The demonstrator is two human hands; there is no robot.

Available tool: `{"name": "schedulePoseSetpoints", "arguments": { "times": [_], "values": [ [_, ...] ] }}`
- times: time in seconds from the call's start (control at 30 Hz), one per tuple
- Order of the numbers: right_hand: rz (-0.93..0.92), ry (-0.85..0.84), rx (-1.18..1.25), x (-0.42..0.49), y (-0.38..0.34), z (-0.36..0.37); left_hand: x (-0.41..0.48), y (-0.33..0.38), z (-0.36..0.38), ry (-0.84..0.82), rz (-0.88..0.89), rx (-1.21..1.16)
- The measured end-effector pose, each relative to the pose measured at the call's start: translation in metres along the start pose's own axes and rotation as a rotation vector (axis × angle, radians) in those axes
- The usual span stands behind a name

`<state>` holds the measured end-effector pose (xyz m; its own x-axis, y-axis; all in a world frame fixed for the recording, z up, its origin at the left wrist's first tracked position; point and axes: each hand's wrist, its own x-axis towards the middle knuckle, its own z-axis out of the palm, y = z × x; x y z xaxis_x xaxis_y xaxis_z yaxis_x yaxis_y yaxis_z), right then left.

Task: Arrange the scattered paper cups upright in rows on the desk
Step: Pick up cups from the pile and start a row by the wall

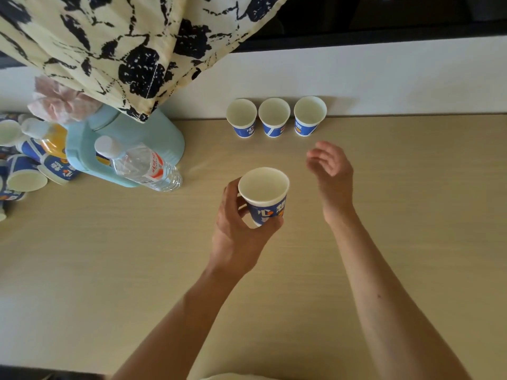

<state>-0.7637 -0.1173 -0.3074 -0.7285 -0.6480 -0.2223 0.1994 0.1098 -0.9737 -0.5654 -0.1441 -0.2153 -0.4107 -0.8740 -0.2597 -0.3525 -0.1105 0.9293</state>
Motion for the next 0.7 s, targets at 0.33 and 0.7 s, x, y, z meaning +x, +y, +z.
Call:
{"name": "schedulePoseSetpoints", "arguments": {
  "times": [0.33,0.7],
  "values": [
    [0.070,-0.515,0.184,-0.063,-0.043,-0.003,0.004,0.022,0.016,-0.035,0.160,0.129],
    [0.023,0.035,0.002,0.001,-0.027,-0.037,0.000,0.008,0.011,-0.069,0.071,0.238]
  ]
}}
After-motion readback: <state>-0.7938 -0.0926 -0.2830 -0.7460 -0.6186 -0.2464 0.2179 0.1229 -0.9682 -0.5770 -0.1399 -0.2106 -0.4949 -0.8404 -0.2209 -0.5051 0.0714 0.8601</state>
